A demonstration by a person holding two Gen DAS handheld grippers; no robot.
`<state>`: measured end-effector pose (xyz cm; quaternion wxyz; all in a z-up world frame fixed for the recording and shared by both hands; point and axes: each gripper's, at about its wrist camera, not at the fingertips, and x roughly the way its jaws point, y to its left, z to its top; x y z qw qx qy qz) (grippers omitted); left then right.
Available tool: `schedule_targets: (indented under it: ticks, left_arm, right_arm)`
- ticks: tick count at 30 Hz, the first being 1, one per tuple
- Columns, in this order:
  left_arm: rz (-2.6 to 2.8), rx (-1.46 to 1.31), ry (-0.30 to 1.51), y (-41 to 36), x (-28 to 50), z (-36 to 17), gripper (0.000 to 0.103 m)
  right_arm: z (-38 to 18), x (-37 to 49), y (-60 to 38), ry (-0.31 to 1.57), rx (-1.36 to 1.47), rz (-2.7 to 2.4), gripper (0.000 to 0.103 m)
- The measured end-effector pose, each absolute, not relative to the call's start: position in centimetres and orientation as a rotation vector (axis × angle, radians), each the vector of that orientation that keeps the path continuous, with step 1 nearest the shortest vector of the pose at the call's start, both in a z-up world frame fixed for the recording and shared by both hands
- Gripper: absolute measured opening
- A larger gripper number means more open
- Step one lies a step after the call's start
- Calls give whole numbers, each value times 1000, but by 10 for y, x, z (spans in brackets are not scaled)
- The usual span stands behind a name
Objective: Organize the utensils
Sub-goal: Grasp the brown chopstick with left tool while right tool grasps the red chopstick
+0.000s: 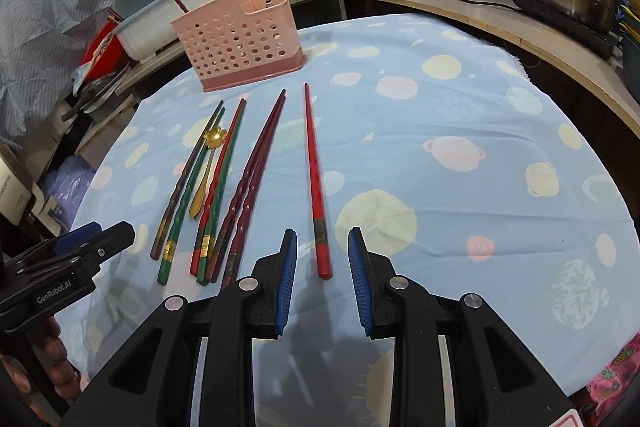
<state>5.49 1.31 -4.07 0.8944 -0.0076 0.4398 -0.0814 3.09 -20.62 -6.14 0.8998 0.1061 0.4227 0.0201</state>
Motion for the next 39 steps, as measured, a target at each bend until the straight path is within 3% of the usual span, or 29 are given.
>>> schedule_targets:
  ticks: [11,18,28,34,37,39]
  left_arm:
    - [-172,-38,931,13,53,-51,65]
    - [-153,-35,949,12,63,-60,56]
    - [-146,-12,963,6,75,-68,51]
    - [-137,6,961,3,78,-70,38]
    - [-140,6,960,3,78,-70,27]
    - [-149,5,962,3,78,-70,14]
  right_arm:
    - [-76,40,-199,894,199,35,27]
    - [-79,46,-199,899,201,34,25]
    - [-82,49,-197,899,188,31,24]
    - [-83,50,-195,895,170,27,22]
    - [-83,51,-195,894,163,23,18]
    - [-84,51,-195,893,157,20,15]
